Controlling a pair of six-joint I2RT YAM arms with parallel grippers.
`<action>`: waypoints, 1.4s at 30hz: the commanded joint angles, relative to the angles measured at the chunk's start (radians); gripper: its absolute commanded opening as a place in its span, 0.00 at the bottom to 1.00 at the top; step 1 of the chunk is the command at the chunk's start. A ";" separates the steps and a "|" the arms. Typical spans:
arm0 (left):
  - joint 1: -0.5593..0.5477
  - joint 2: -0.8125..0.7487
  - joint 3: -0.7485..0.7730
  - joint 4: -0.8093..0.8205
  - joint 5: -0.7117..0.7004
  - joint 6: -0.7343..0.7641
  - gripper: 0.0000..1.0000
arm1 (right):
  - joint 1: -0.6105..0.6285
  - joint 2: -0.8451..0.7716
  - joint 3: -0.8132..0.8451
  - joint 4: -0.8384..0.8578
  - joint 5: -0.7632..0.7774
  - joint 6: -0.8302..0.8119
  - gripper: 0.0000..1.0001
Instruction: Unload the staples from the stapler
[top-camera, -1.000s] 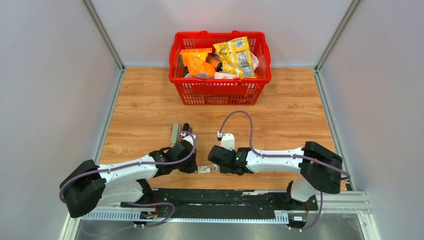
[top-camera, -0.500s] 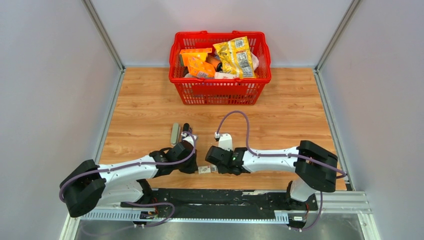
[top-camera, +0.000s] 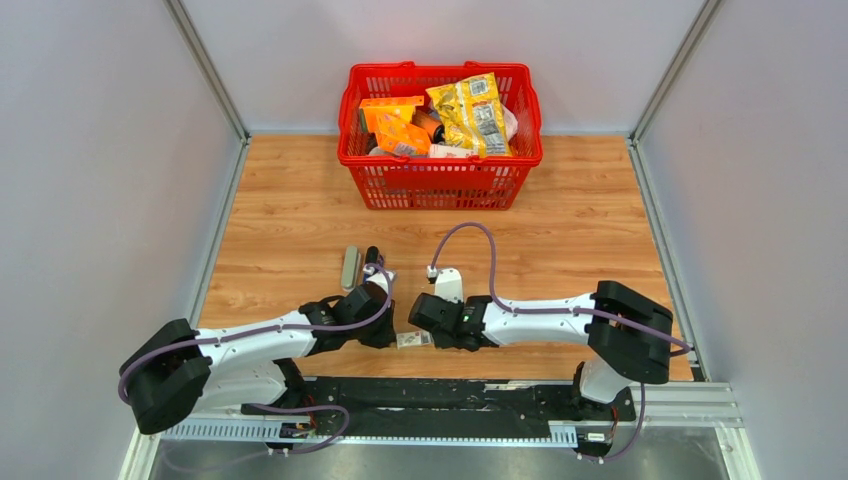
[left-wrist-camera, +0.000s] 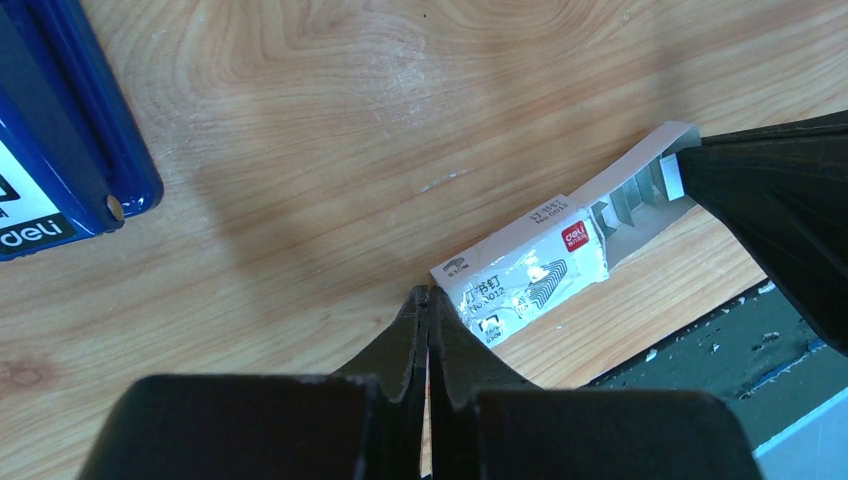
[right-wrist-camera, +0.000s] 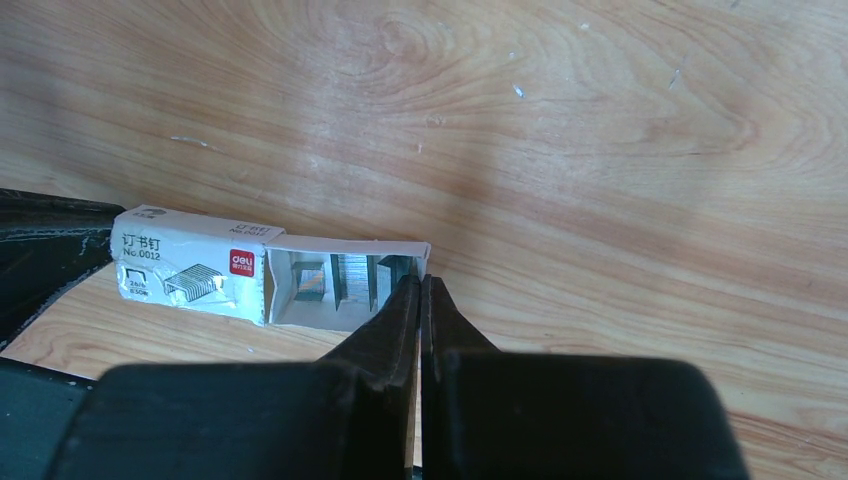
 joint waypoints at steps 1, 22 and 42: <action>-0.007 -0.001 0.030 0.007 -0.002 -0.006 0.00 | 0.008 0.011 0.039 0.019 0.029 0.013 0.00; -0.016 0.005 0.034 0.006 -0.011 -0.009 0.00 | 0.037 0.048 0.056 -0.018 0.069 0.024 0.00; -0.037 0.015 0.033 0.021 -0.011 -0.033 0.00 | 0.041 0.068 0.072 -0.027 0.085 0.118 0.00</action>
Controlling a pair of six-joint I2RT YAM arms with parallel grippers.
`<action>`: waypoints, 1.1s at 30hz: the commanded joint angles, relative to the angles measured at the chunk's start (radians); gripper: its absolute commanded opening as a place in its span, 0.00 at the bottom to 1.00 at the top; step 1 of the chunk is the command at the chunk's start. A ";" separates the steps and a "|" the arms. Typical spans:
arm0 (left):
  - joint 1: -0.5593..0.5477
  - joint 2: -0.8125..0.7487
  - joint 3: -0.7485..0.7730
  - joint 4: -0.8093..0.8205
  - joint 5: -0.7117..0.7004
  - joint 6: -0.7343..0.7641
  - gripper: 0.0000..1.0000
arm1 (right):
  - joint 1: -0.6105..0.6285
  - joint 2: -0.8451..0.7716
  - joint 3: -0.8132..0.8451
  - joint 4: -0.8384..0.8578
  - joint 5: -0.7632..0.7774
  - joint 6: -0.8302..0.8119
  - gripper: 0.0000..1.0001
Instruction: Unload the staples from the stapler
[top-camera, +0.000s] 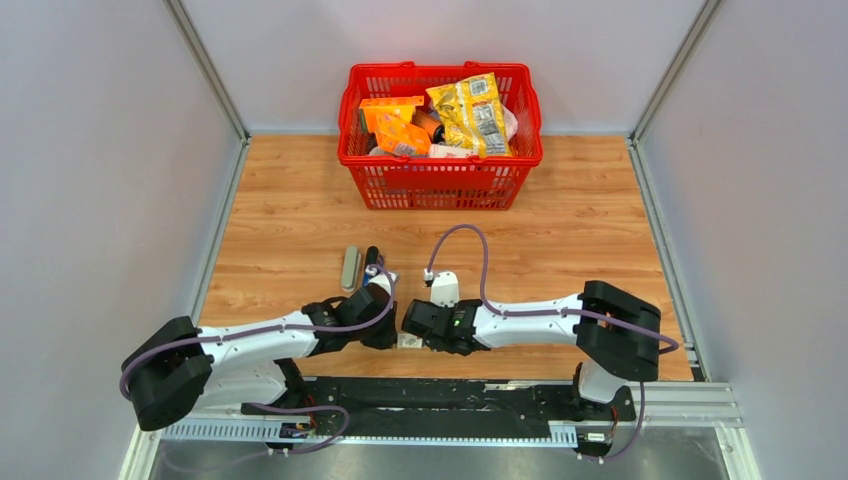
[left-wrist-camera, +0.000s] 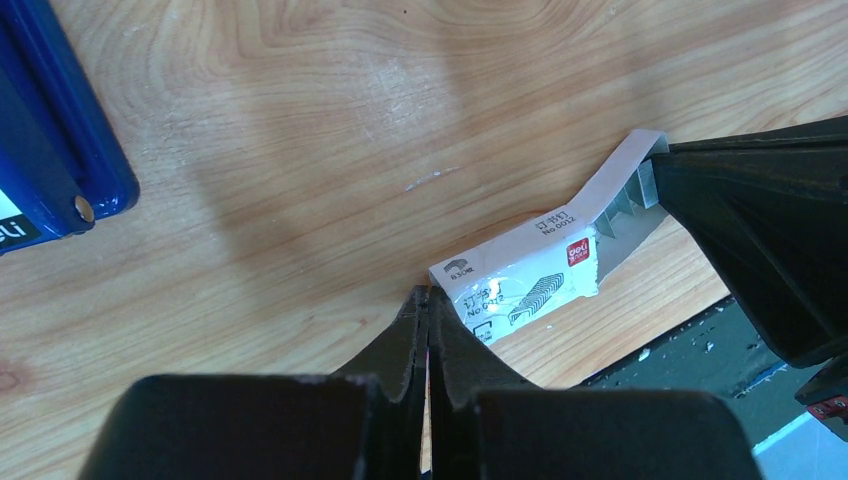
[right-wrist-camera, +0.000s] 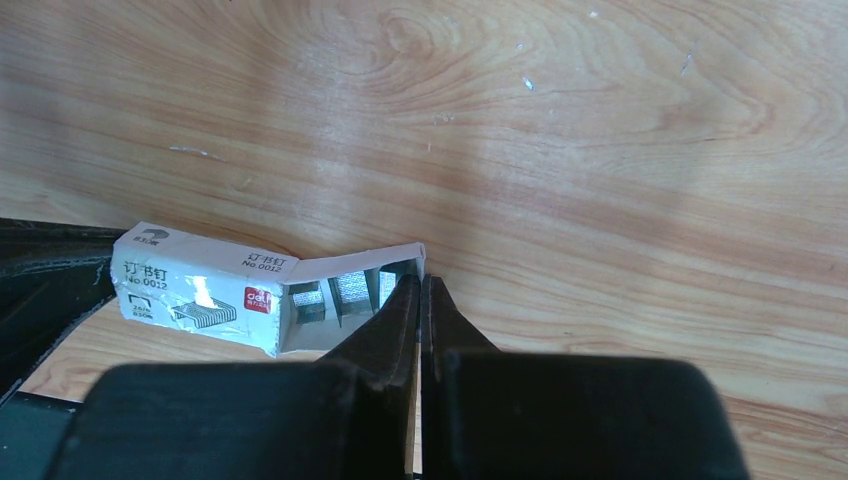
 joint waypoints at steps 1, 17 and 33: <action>-0.015 0.000 0.020 0.010 -0.007 -0.026 0.00 | 0.004 0.015 0.028 0.010 0.033 0.059 0.00; -0.030 -0.064 -0.012 -0.017 -0.021 -0.058 0.00 | 0.006 -0.012 0.013 -0.026 0.038 0.082 0.00; -0.101 -0.079 -0.063 0.022 -0.061 -0.139 0.00 | 0.038 0.009 0.034 -0.029 0.036 0.123 0.00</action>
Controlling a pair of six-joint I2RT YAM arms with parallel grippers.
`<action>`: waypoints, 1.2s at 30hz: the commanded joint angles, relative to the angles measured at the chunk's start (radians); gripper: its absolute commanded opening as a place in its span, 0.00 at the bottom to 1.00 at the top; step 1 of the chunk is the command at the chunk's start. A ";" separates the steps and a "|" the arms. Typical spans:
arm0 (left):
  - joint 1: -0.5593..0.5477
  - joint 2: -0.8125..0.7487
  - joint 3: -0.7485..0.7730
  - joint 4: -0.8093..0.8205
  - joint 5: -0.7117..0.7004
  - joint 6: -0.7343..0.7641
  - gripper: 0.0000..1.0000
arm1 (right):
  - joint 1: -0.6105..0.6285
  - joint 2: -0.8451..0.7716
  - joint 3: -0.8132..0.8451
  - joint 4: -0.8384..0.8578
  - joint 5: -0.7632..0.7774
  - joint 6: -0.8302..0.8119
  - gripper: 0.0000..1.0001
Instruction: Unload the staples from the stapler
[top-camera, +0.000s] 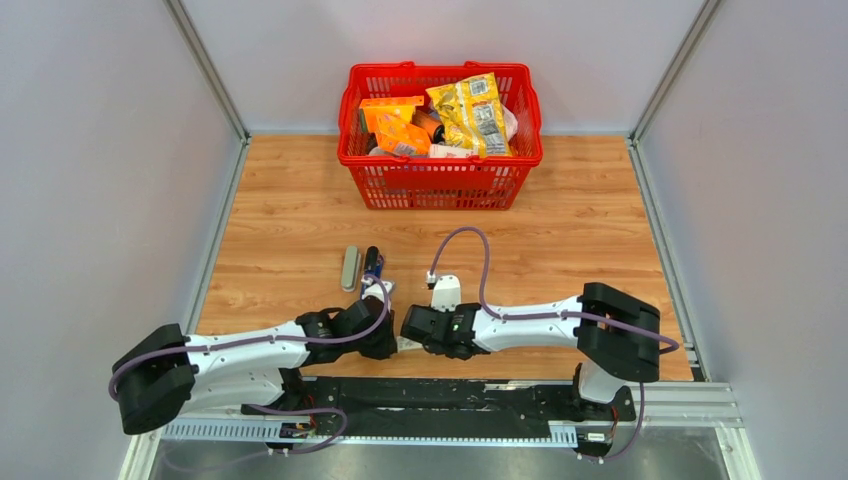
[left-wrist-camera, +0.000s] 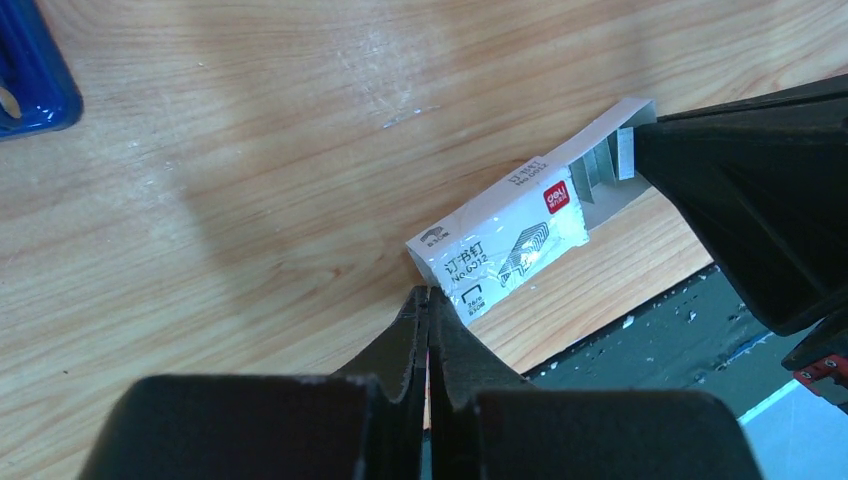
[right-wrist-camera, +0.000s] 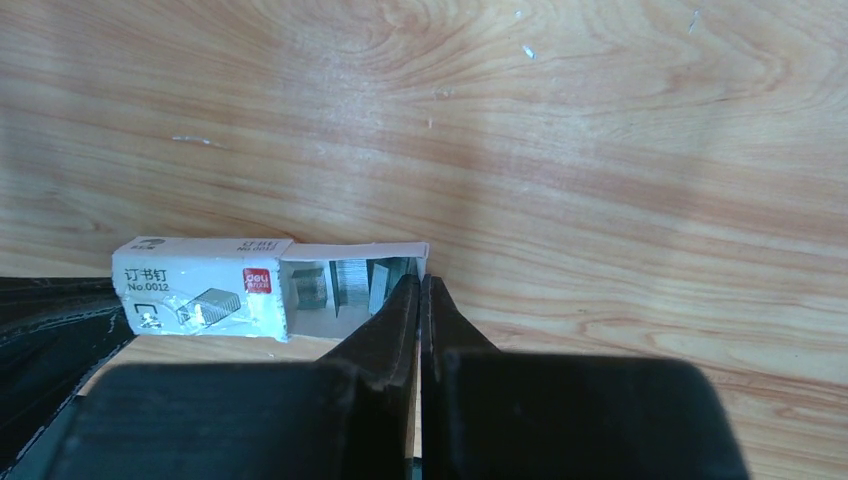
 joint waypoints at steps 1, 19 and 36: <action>-0.021 0.017 -0.013 0.043 -0.021 -0.035 0.00 | 0.016 0.010 0.037 -0.004 0.020 0.029 0.00; -0.021 0.048 -0.002 0.103 0.004 0.090 0.00 | 0.017 0.016 0.077 0.035 0.048 -0.169 0.00; -0.023 0.076 -0.001 0.170 0.027 0.143 0.00 | 0.013 0.030 0.083 0.102 0.022 -0.232 0.00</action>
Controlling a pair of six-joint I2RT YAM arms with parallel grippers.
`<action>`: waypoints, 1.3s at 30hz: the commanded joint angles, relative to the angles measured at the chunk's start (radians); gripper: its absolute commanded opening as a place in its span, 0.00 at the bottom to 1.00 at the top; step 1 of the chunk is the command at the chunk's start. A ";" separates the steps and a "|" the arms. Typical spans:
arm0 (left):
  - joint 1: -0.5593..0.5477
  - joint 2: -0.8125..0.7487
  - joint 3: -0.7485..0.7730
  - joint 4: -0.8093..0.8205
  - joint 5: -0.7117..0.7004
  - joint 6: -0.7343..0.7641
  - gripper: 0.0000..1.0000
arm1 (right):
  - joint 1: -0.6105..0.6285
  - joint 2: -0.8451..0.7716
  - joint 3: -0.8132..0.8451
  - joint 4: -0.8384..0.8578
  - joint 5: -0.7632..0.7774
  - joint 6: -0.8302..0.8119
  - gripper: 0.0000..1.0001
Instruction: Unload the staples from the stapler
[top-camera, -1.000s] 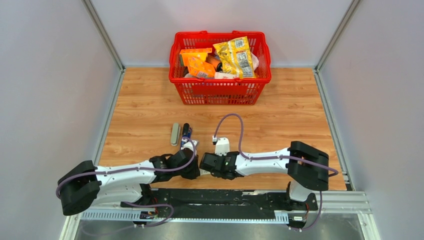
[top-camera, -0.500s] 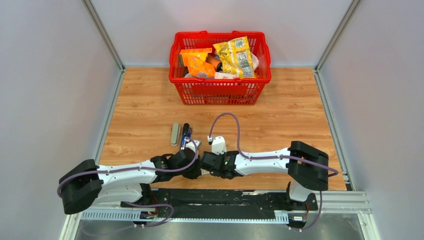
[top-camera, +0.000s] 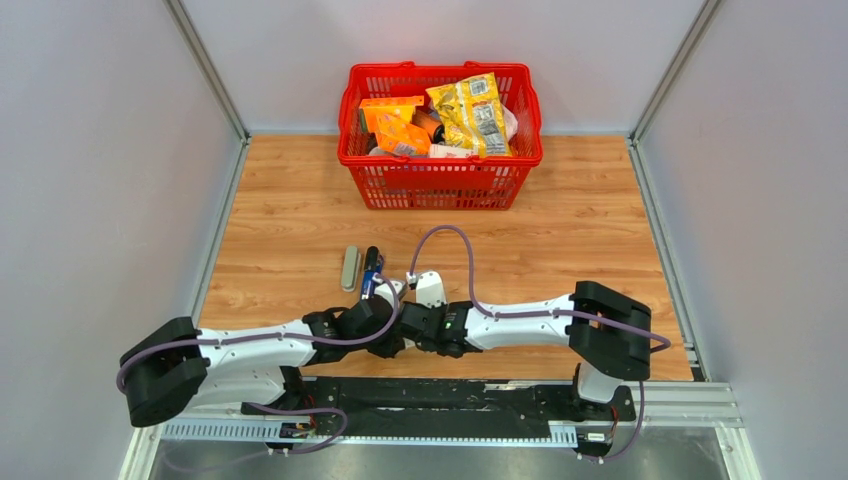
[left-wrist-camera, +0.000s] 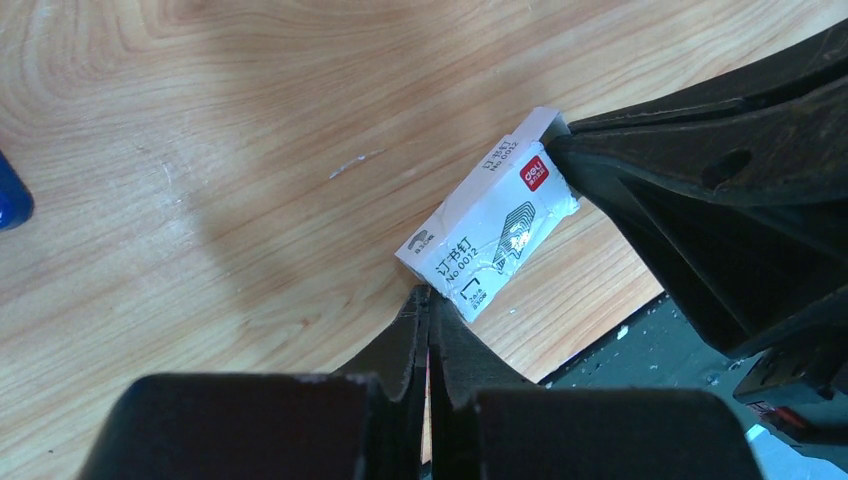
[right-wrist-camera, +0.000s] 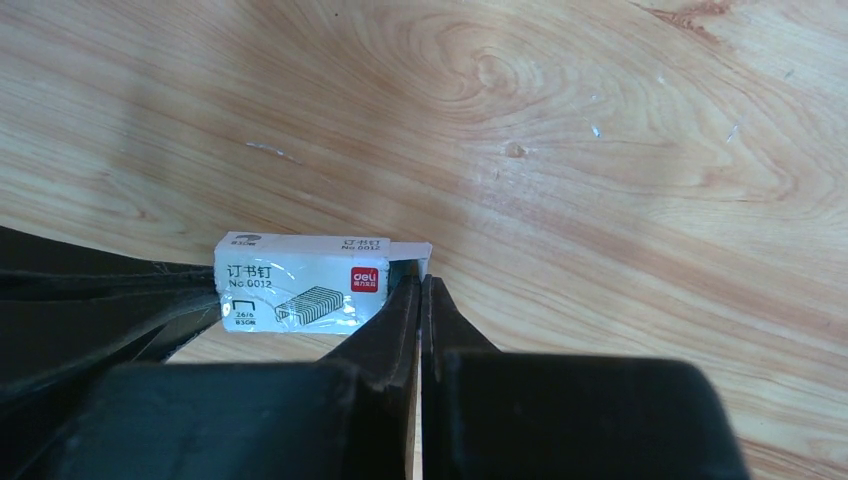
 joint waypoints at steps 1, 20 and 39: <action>-0.004 0.017 0.004 0.051 0.016 0.034 0.00 | 0.003 -0.018 0.021 0.053 0.013 -0.013 0.01; -0.005 0.031 0.009 0.084 0.042 0.048 0.00 | -0.016 -0.199 -0.111 -0.044 0.093 0.022 0.24; -0.005 0.038 0.013 0.048 0.013 0.048 0.00 | -0.108 -0.153 -0.162 0.142 -0.096 -0.099 0.00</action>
